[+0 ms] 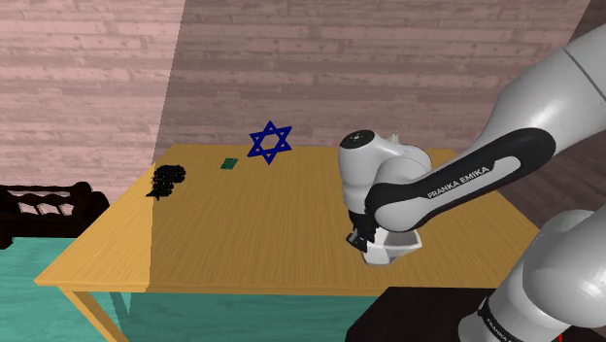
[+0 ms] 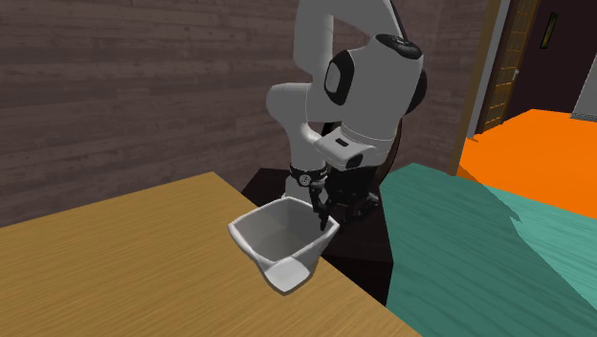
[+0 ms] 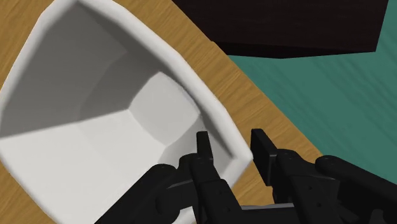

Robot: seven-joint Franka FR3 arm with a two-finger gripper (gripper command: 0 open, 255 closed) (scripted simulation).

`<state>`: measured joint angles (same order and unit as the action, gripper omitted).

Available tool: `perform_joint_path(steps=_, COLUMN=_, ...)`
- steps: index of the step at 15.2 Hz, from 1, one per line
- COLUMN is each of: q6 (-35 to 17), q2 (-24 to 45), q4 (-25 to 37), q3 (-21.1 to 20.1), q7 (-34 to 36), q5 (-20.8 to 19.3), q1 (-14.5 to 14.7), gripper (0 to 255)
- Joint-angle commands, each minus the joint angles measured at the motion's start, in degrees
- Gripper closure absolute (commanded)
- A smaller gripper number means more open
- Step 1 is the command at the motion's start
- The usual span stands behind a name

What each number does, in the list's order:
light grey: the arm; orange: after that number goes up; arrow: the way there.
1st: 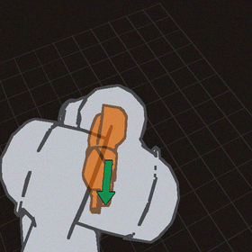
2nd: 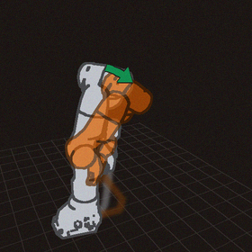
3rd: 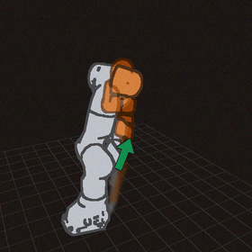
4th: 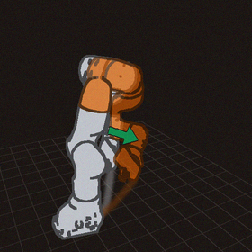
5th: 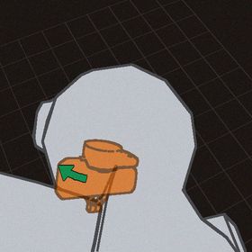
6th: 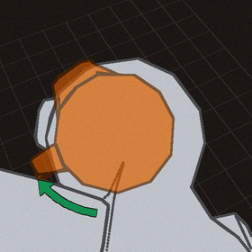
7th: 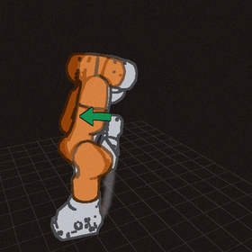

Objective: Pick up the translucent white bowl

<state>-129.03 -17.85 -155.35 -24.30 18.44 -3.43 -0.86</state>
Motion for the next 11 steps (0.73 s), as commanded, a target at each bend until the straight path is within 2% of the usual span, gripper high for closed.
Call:
perform_joint_path(steps=1, q6=1.75, q2=-1.33, q4=0.55, q3=0.36, q7=-0.74, q5=0.53, q1=0.25, gripper=255)
perform_joint_path(steps=11, q6=11.06, q2=-7.38, q4=4.21, q3=2.05, q7=-3.58, q5=2.39, q1=1.35, gripper=255)
